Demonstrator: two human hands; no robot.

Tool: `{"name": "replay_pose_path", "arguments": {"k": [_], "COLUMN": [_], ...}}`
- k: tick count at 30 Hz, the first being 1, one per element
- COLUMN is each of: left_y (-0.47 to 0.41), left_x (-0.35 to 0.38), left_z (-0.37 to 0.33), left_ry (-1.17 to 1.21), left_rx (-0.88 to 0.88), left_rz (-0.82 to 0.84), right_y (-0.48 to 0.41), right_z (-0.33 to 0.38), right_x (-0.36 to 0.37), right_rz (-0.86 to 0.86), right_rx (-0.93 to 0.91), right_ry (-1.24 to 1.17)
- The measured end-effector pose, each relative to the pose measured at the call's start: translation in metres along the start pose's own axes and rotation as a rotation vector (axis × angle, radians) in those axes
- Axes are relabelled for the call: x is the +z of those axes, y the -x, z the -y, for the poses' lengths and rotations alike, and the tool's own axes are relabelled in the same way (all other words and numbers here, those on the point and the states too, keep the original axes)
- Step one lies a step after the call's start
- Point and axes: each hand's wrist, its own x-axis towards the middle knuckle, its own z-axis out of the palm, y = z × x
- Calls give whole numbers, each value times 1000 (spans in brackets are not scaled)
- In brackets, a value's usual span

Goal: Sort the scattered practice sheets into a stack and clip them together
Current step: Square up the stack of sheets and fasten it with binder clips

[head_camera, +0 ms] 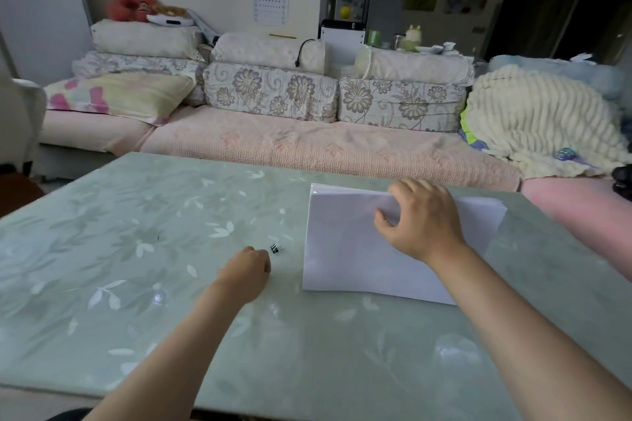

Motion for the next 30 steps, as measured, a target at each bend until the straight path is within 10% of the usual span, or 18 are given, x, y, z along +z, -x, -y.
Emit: {"name": "replay_pose_path", "arguments": {"k": [6, 18, 25, 30], "left_y": [46, 34, 18, -1], "left_x": [-8, 14, -102, -95], "left_z": [-56, -163, -161, -168], "left_ry": [44, 131, 29, -296], "left_rx": [278, 570, 620, 555], "left_rz": [313, 268, -670, -446], "right_y": [-1, 1, 3, 3], "right_z": [-2, -9, -9, -12], "right_x": [-2, 0, -2, -3], "right_rz": [41, 53, 28, 54], "right_rx": [-7, -39, -46, -59], "right_ry": [-15, -40, -36, -85]}}
